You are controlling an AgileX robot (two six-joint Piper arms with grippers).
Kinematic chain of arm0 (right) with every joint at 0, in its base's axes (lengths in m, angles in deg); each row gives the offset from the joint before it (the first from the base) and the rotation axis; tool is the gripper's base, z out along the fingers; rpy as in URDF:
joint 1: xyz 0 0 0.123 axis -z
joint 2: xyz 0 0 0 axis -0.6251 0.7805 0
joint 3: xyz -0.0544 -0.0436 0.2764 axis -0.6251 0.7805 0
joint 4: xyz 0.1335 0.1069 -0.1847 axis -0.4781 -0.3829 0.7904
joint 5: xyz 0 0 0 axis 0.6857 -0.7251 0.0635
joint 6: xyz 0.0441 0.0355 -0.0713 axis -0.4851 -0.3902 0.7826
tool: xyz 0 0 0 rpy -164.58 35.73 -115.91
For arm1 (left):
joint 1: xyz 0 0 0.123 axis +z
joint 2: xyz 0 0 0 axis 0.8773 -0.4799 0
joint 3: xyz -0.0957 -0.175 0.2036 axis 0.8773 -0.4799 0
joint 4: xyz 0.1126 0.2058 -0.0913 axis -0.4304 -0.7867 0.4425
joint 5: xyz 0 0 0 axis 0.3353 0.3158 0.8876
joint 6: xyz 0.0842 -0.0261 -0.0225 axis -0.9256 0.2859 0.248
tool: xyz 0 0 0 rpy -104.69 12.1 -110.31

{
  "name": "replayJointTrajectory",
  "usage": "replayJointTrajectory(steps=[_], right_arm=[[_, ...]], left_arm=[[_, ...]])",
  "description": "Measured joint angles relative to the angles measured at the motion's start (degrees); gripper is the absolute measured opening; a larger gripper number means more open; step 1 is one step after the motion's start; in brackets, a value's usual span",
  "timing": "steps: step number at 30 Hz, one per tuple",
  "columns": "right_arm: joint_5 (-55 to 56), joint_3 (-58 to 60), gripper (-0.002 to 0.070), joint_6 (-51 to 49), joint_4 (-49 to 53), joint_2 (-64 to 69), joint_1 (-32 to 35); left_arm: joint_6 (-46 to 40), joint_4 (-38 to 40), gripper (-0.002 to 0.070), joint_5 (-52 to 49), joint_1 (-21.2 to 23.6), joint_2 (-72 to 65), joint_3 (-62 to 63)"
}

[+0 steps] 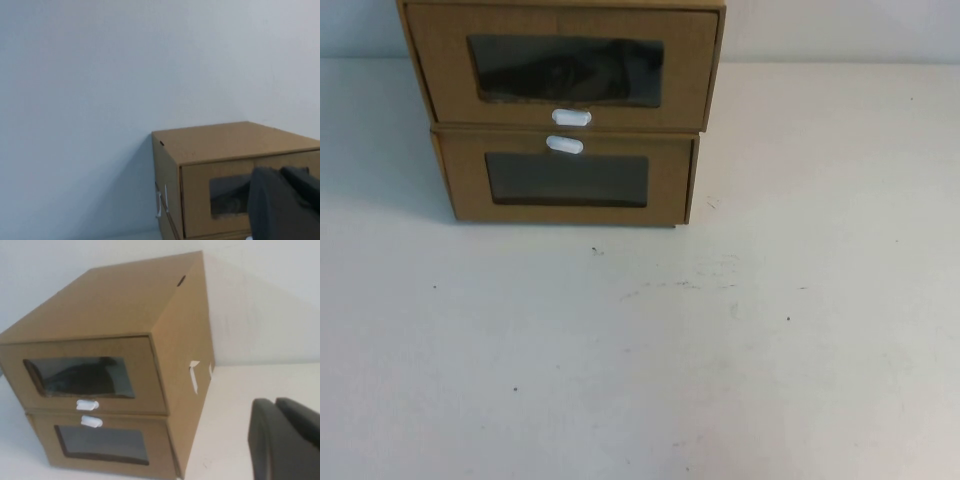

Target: Close the shoe box

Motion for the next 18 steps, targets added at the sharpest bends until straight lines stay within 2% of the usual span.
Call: replayJointTrajectory(steps=[5, 9, 12, 18], right_arm=[[9.5, 11.3, -0.0013, 0.0, -1.7, -7.4, 0.0], [15.1, 18.4, -0.0013, -0.1, -2.9, -10.5, 0.0], [16.5, 21.7, -0.0013, -0.3, -4.0, -10.7, 0.0], [17.6, 25.8, -0.0013, -0.3, -4.6, -10.7, 0.0]], left_arm=[[-3.7, 6.4, -0.0006, 8.8, 0.0, -0.5, -10.3], [-4.0, 7.8, -0.0006, 15.9, 0.0, -0.6, -18.5], [-3.4, 8.2, -0.0005, 20.7, 0.0, -0.6, -23.3], [-2.4, 8.4, -0.0005, 23.4, 0.0, -0.6, -29.8]])
